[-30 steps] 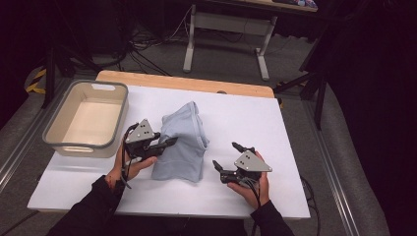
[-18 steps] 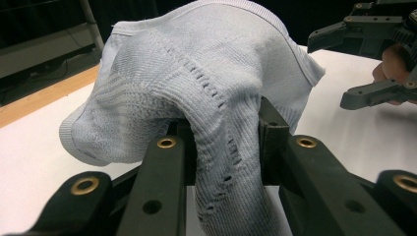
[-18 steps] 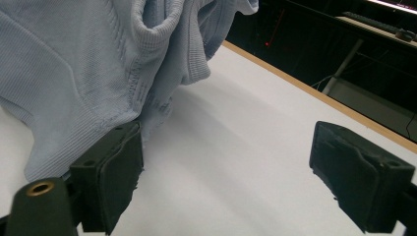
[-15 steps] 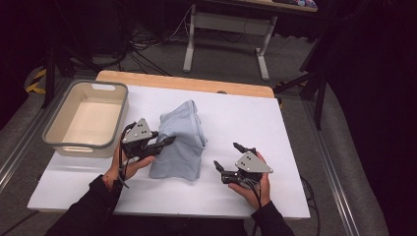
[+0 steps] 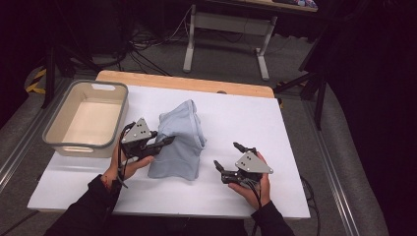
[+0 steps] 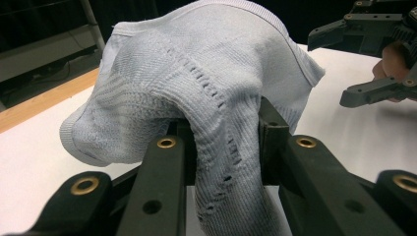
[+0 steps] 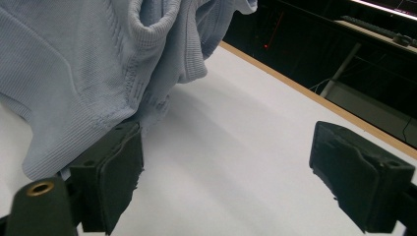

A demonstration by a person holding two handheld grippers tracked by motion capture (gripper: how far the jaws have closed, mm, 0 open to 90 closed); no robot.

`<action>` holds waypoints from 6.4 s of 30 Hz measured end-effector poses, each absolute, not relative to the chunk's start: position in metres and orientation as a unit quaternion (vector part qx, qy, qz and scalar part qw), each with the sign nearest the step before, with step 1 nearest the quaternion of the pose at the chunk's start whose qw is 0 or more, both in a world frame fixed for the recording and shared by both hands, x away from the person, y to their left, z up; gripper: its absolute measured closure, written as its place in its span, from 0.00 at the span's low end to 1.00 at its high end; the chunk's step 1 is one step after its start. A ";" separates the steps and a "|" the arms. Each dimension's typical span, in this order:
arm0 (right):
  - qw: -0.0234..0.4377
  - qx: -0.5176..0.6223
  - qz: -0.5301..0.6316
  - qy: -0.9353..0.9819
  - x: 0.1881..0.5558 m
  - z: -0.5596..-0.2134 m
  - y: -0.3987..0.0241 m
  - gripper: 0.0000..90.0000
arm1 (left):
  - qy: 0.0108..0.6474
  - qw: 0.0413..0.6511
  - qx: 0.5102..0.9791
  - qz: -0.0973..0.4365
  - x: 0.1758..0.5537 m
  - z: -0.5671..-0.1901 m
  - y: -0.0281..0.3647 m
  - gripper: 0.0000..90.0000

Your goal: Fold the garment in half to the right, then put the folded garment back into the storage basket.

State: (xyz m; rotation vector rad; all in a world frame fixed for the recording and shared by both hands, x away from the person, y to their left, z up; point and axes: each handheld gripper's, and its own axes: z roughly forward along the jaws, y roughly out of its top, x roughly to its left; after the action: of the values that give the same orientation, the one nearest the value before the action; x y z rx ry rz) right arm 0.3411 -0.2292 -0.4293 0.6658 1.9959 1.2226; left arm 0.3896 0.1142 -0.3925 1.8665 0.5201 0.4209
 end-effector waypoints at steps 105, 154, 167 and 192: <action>0.342 0.254 0.483 0.765 0.343 -0.423 -0.234 0.14 | 0.247 0.565 0.751 0.236 0.373 -0.327 0.187 0.80; 0.290 0.240 0.537 0.755 0.362 -0.394 -0.190 0.16 | 0.261 0.508 0.779 0.260 0.368 -0.325 0.219 0.80; 0.242 0.158 0.553 0.781 0.383 -0.354 -0.095 0.18 | 0.249 0.502 0.789 0.252 0.369 -0.328 0.209 0.80; 0.127 0.142 0.544 0.817 0.422 -0.338 -0.049 0.74 | 0.234 0.495 0.795 0.260 0.363 -0.320 0.218 0.80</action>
State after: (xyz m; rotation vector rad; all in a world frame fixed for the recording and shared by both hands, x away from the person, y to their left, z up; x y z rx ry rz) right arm 0.4219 -0.0486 -0.3383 0.4142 2.3780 1.5837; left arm 0.3630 0.2181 -0.3204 1.9279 0.5677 0.6294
